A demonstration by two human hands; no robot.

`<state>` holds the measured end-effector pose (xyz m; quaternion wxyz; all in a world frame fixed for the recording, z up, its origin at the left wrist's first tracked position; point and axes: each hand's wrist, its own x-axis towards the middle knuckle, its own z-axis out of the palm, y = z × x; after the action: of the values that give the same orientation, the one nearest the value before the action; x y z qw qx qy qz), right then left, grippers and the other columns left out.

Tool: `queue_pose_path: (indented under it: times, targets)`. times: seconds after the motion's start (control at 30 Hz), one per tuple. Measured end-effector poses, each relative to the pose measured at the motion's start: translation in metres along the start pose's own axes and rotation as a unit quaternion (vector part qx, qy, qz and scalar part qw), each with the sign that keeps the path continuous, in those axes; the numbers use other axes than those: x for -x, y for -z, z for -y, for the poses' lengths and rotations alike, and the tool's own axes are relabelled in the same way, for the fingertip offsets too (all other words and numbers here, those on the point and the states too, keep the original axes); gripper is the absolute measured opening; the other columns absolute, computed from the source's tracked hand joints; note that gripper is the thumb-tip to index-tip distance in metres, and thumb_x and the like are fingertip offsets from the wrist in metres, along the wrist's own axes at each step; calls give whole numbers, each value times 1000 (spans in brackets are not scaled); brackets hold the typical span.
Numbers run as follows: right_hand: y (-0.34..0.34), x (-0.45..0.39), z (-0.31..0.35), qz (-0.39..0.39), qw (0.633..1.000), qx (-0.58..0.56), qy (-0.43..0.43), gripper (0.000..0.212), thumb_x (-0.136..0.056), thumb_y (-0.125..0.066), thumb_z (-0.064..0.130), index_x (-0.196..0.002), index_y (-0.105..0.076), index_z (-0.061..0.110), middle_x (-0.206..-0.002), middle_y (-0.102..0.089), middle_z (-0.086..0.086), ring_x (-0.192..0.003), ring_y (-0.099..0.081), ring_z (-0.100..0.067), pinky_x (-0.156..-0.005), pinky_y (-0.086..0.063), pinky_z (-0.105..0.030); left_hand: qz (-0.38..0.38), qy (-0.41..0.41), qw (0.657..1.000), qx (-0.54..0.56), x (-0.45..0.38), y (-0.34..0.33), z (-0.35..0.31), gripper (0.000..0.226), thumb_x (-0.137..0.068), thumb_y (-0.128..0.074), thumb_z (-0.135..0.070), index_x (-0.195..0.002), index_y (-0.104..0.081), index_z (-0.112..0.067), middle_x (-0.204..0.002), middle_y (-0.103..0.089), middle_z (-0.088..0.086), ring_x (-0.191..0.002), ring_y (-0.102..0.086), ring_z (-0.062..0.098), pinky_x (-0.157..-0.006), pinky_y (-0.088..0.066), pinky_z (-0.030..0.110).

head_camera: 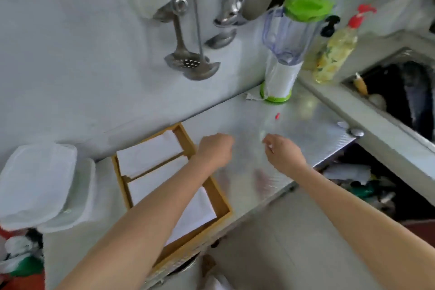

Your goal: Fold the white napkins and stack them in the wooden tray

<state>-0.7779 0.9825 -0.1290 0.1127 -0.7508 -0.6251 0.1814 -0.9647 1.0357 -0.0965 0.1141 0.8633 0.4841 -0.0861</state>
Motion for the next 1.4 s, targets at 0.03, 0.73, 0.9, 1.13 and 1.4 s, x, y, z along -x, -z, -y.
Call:
queue_pose_path:
  times: [0.03, 0.73, 0.9, 1.13, 1.4]
  targets:
    - [17, 20, -34, -14, 999, 7, -32, 19, -93, -46, 16, -103, -61, 10, -105, -64, -12, -94, -60, -35, -71, -45, -36, 11, -31, 999, -17, -11, 1, -37, 18, -93, -44, -14, -100, -61, -11, -105, -65, 11, -97, -62, 33, -71, -43, 34]
    - [160, 717, -508, -266, 624, -55, -732, 15, -86, -48, 13, -92, -62, 14, -94, -67, -9, -92, -62, -31, -74, -47, -34, 72, -683, 706, -175, 141, -130, -882, 32, -94, -50, -25, -122, -56, -12, -125, -57, 7, -114, -55, 28, -89, -46, 35]
    - [165, 790, -553, -289, 527, -73, -796, 23, -89, -45, 12, -103, -63, 10, -107, -66, -12, -98, -61, -31, -77, -47, -34, 88, -759, 612, -203, 181, -161, -1000, 36, -94, -50, -24, -127, -52, -12, -126, -52, 7, -118, -51, 28, -93, -47, 41]
    - [183, 836, -612, -313, 479, -126, -810, 27, -91, -45, 11, -116, -56, 11, -117, -60, -8, -101, -56, -26, -77, -44, -31, 111, -795, 556, -213, 196, -169, -1133, 42, -95, -49, -27, -135, -45, -14, -132, -48, 7, -122, -46, 27, -94, -41, 36]
    - [205, 897, -720, -279, 541, -80, -789, 28, -93, -47, 11, -120, -51, 7, -121, -52, -10, -112, -48, -28, -86, -43, -36, 141, -782, 573, -202, 213, -207, -1227, 46, -94, -51, -28, -136, -43, -13, -133, -47, 8, -121, -45, 28, -95, -41, 37]
